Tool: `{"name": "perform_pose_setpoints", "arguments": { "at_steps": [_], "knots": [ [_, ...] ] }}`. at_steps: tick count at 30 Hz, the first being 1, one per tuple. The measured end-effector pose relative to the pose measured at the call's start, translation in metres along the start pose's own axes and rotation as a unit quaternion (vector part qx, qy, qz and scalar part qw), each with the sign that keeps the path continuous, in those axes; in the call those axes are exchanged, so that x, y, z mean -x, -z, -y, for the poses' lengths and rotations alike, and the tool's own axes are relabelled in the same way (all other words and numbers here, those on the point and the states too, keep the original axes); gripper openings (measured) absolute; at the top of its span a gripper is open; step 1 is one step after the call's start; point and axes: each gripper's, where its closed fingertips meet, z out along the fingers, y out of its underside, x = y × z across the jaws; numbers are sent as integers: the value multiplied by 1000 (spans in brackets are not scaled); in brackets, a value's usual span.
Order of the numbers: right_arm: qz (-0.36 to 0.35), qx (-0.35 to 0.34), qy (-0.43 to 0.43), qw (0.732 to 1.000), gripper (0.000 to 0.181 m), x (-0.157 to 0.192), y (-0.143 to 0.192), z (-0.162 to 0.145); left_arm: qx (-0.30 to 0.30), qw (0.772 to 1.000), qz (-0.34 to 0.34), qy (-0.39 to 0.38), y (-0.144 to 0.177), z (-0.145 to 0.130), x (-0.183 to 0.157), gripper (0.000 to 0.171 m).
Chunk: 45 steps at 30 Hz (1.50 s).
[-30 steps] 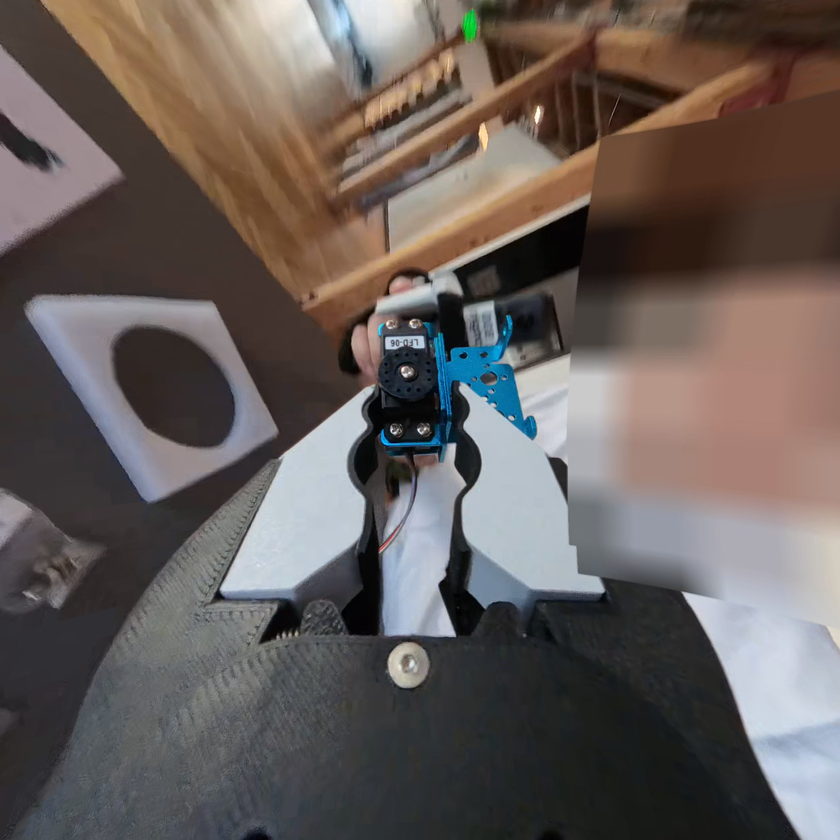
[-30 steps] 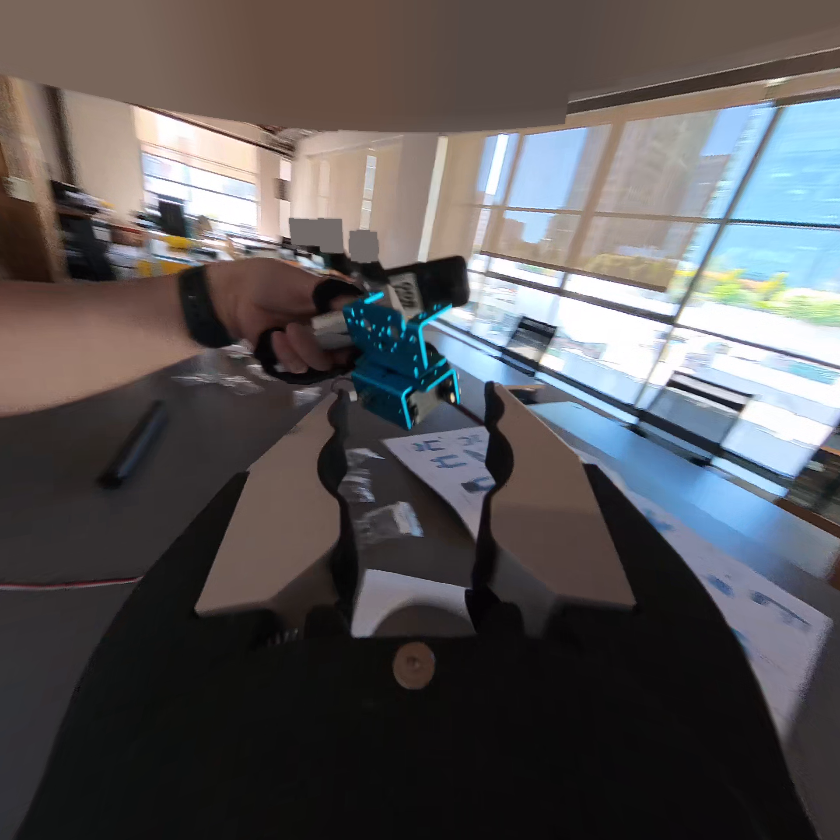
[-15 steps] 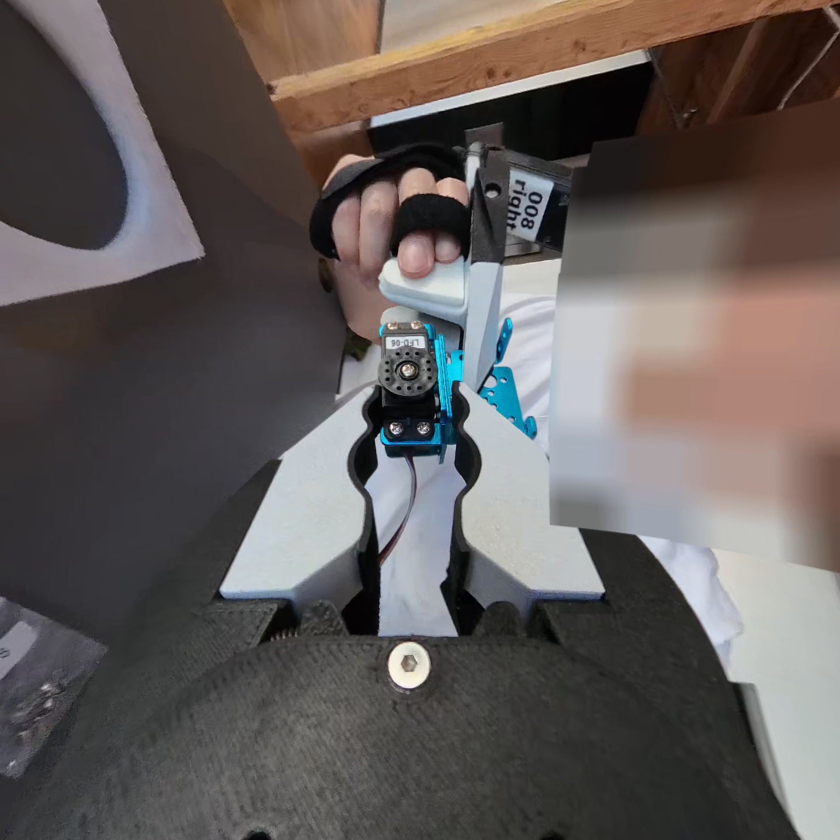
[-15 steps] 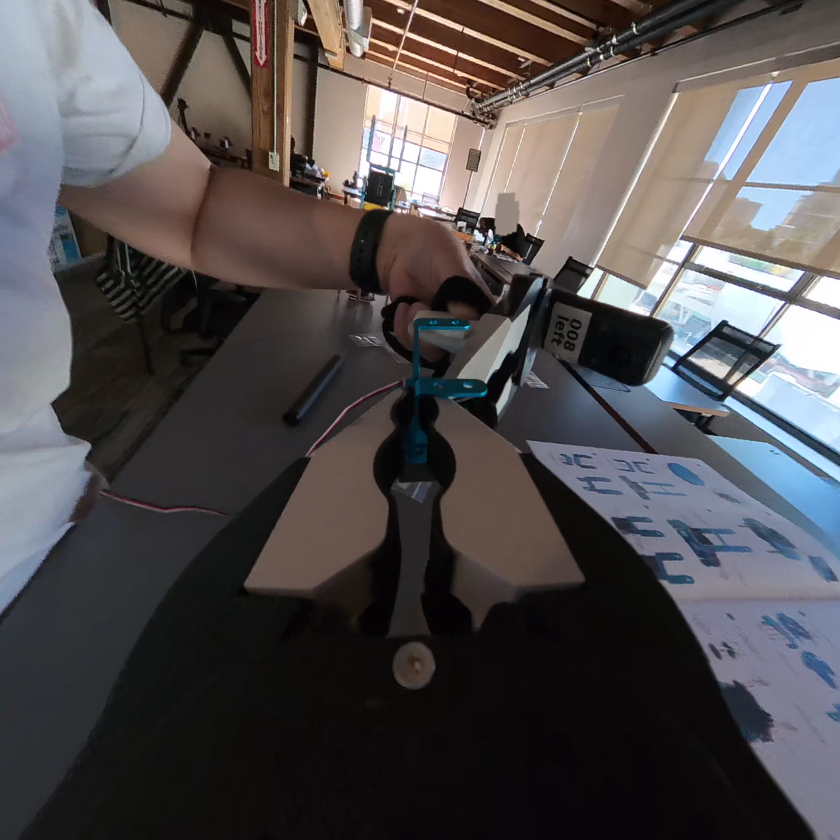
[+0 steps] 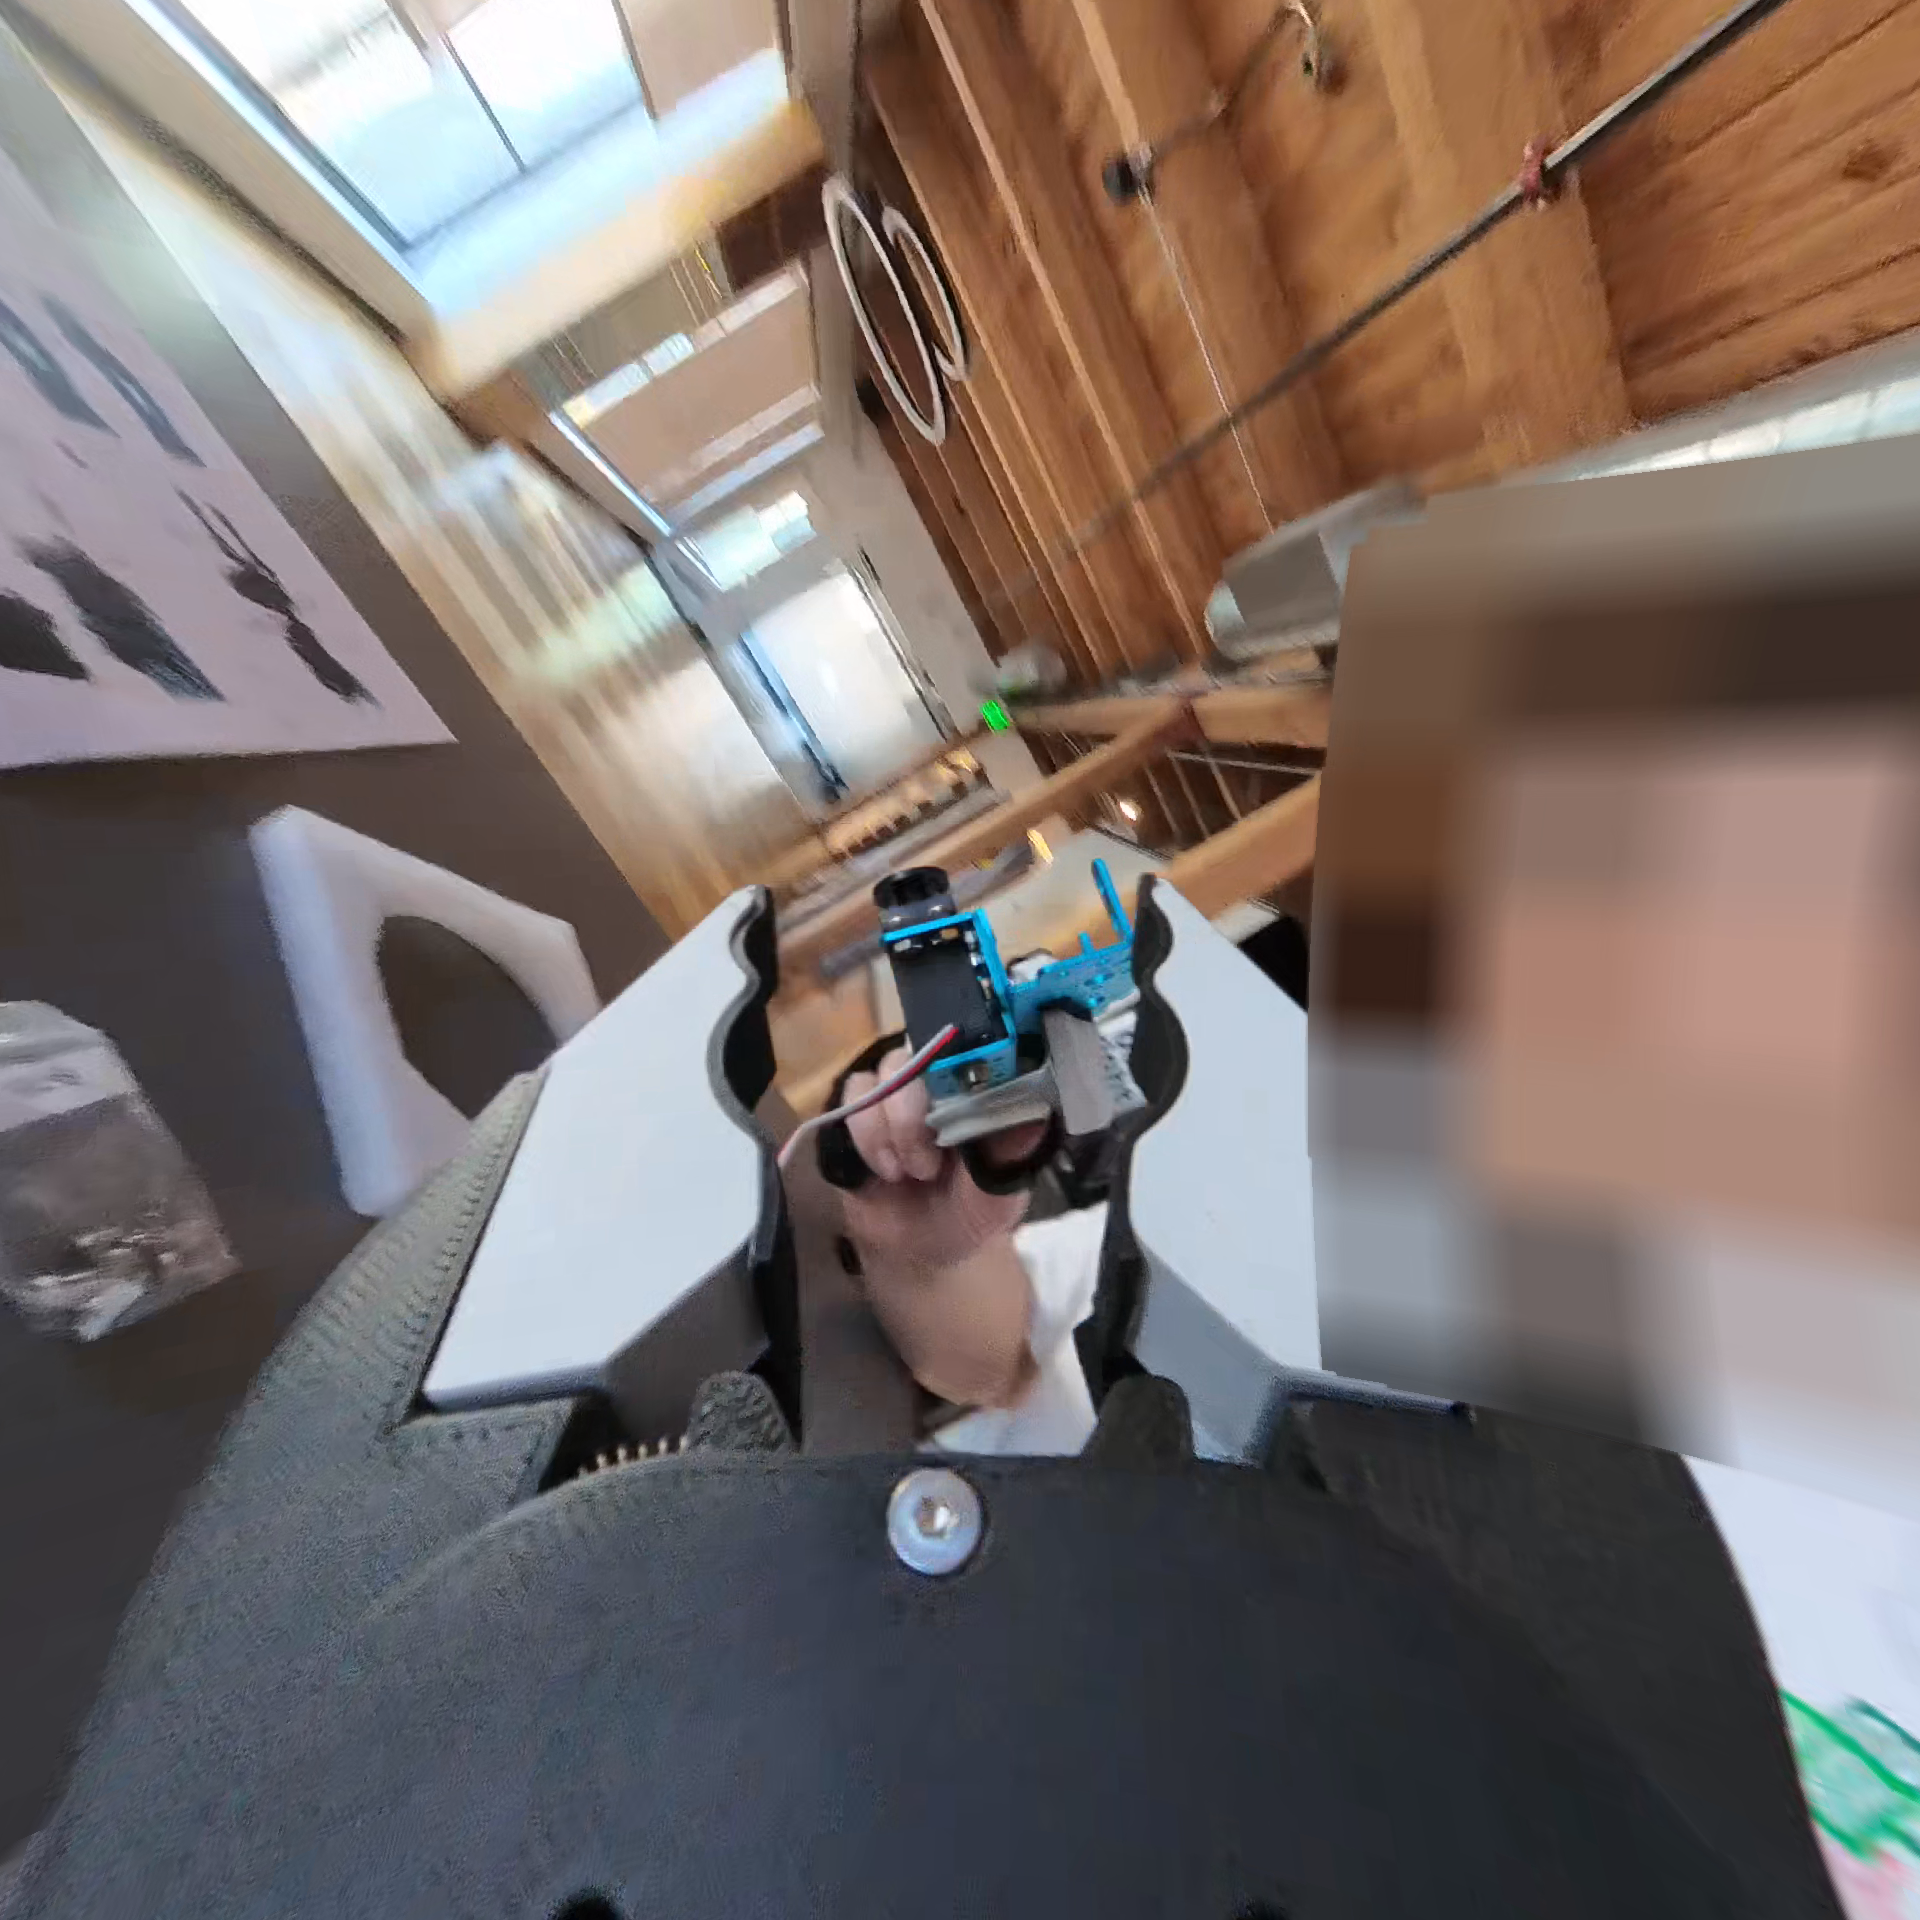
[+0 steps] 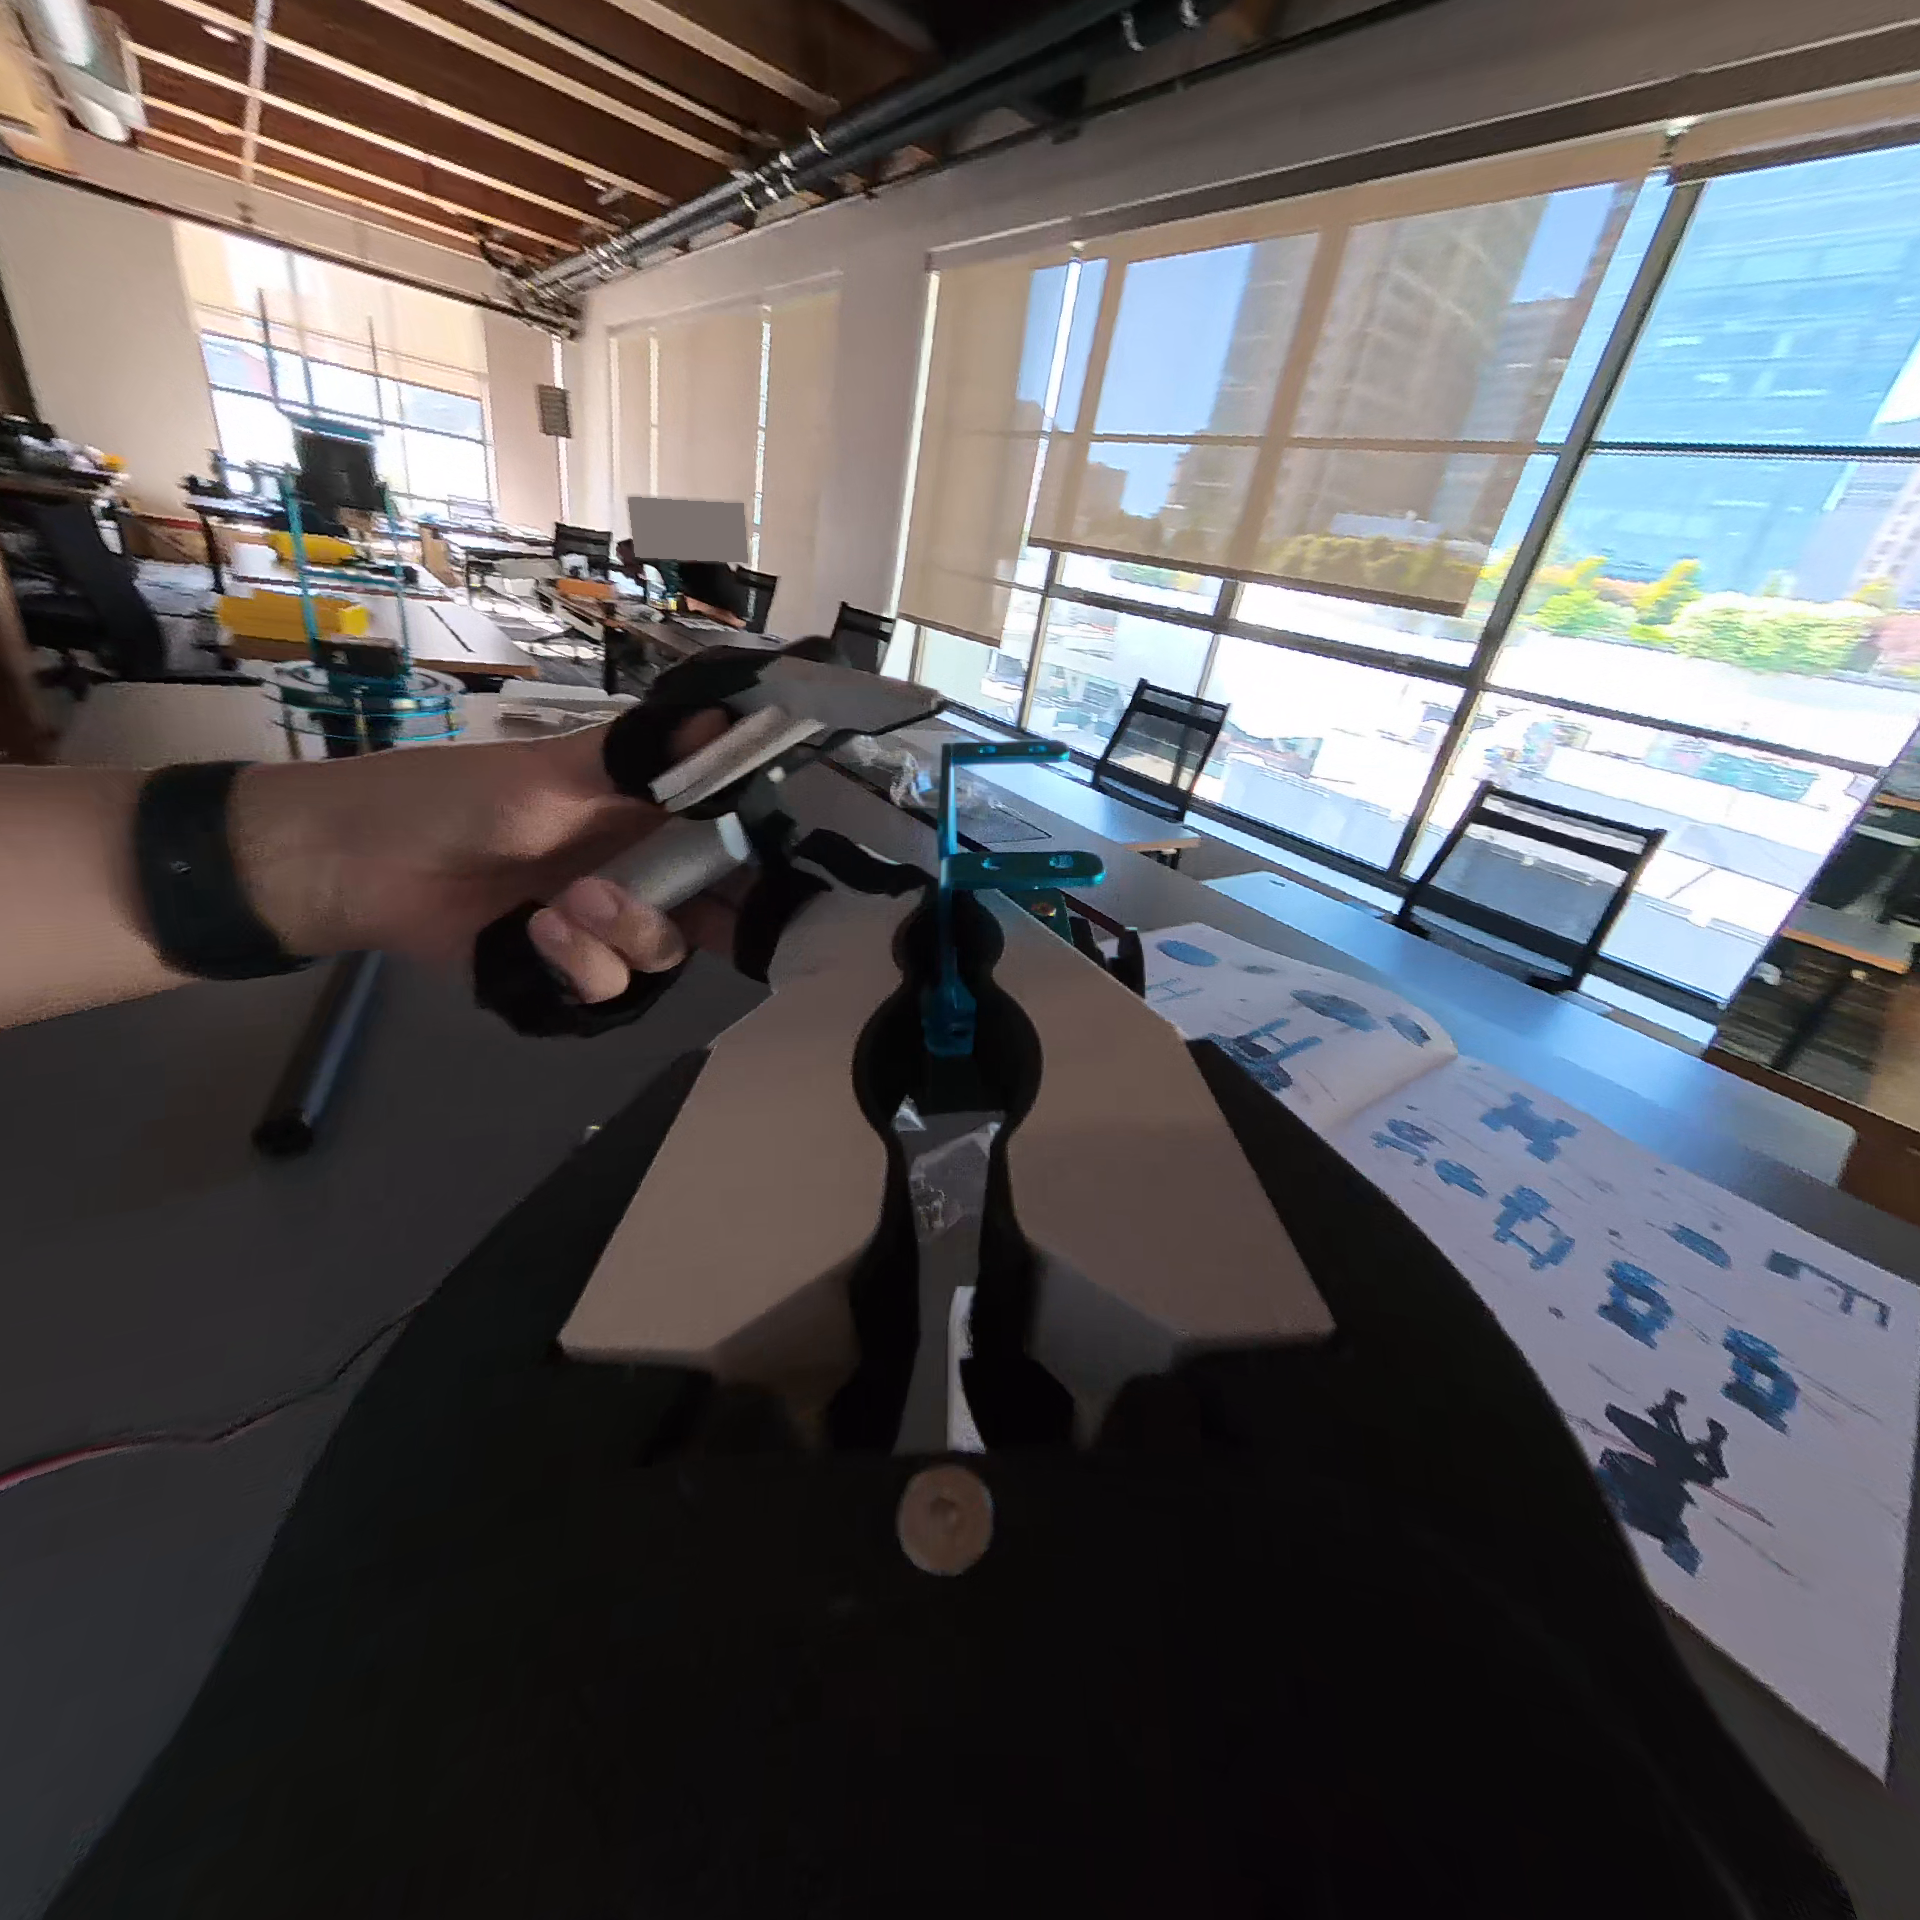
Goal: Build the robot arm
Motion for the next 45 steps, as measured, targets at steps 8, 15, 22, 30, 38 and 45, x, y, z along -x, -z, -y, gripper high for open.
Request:
{"name": "perform_pose_setpoints", "arguments": {
  "at_steps": [8, 15, 22, 30, 38, 45],
  "knots": [
    [-50, 25, -23, 998, 0, -14, -4, -18, -41, 989, 137, -29, 4, -16, 29, 40],
    [-38, 22, -151, 988, 1, -27, -2, -29, 17, 984, 164, -60, -12, -64, 23, 31],
    [-5, 4, -197, 980, 1, -9, -1, -20, -34, 975, 199, -89, -6, -65, 26, 58],
    [25, -17, -141, 989, 1, 48, -23, 6, -99, 994, 38, 10, 20, -67, -24, 32],
    [49, -24, -257, 965, 1, 104, -62, 12, -99, 965, 175, -166, 89, -75, -48, 35],
    [78, -27, -304, 949, 1, 139, -79, 18, -104, 935, 246, -232, 129, -79, -64, 35]
  ]
}}
